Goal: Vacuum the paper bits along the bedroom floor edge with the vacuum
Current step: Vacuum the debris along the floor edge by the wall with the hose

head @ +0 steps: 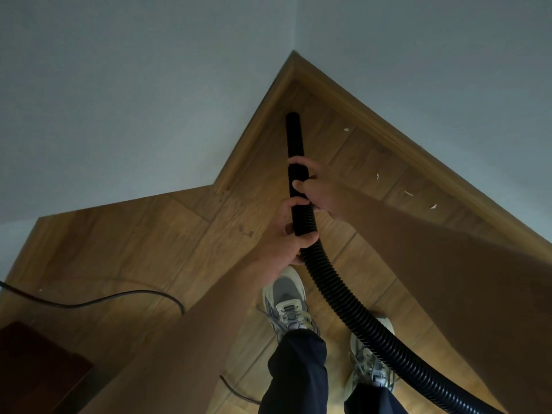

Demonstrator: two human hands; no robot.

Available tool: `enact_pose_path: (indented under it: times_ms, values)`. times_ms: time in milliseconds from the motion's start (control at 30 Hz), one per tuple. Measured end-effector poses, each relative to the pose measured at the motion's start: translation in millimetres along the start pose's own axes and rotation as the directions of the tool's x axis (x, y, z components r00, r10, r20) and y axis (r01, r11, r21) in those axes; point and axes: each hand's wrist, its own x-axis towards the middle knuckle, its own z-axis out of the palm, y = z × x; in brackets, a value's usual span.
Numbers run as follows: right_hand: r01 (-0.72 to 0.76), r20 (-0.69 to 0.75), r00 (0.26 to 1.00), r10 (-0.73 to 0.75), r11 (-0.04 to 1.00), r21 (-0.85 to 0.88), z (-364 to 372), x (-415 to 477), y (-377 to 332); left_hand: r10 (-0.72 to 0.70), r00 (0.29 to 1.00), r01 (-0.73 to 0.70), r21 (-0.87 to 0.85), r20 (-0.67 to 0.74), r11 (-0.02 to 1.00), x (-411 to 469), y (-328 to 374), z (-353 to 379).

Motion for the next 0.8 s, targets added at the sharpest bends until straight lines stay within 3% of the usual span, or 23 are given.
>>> enact_pose_path:
  times_ms: [467, 800]
  values:
    - [-0.107, -0.094, 0.988, 0.124, 0.979, 0.174, -45, -30, 28, -0.088, 0.991, 0.076, 0.114, 0.103, 0.991, 2, 7, 37]
    - [-0.165, -0.062, 0.982, 0.180, 0.968, 0.188, -62, -53, 48, -0.115, 0.985, 0.097, 0.137, 0.126, 0.986, -11, -10, 58]
